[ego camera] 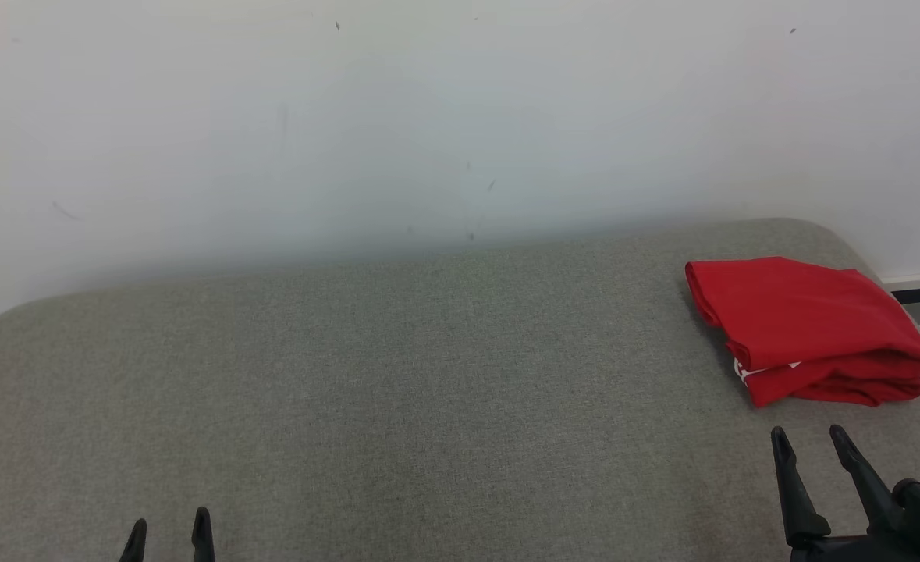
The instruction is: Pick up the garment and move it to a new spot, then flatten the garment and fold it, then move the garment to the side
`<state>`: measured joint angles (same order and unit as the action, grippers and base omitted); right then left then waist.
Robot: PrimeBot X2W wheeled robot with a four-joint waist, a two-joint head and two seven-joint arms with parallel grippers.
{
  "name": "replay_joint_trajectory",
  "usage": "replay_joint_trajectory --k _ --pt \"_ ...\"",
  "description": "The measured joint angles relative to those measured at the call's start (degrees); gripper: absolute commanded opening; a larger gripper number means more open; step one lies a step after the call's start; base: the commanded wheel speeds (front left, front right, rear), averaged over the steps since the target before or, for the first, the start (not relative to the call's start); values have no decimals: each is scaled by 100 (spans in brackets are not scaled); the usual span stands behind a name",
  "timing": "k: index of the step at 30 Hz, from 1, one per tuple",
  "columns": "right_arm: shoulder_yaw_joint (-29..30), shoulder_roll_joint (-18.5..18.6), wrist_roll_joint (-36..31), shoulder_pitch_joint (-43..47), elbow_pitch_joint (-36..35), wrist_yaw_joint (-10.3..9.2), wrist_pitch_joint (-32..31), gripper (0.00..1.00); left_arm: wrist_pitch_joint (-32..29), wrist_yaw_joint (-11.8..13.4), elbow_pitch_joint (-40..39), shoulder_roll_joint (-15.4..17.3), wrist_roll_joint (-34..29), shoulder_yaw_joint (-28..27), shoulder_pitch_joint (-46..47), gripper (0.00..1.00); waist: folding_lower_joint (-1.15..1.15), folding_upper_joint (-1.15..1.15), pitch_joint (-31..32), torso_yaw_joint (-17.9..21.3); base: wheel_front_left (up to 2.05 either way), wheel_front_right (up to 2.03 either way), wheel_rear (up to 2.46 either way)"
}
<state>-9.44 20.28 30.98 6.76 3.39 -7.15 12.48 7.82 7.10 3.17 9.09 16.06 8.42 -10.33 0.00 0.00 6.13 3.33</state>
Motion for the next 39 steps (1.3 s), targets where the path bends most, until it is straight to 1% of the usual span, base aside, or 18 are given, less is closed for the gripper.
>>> replay_joint_trajectory --k 10,11,17,21,25,39 --pt "121 -75 -94 31 -88 0 -147 100 -76 0 -54 -12 -18 -21 -1 100 0 0 -8 6 0 0 0" --pt "130 -82 -109 44 -103 0 -165 0 -75 0 -67 -16 -20 -31 -2 0 0 0 -7 8 0 0 0" --pt "19 -290 -113 255 187 9 -201 0 -80 -8 211 -154 -32 -3 -14 0 0 0 -8 9 0 0 0" --pt "104 -336 32 234 207 43 -289 0 -124 -21 270 -168 87 -41 -10 0 0 0 -22 3 0 0 0" --pt "185 -398 298 220 230 81 -350 0 -182 -114 321 -177 388 -89 1 0 1 0 -55 -14 0 0 0" --pt "414 -611 1195 61 404 265 -611 0 -413 -296 481 -237 1549 -303 165 0 1 1 -150 -68 0 0 0"
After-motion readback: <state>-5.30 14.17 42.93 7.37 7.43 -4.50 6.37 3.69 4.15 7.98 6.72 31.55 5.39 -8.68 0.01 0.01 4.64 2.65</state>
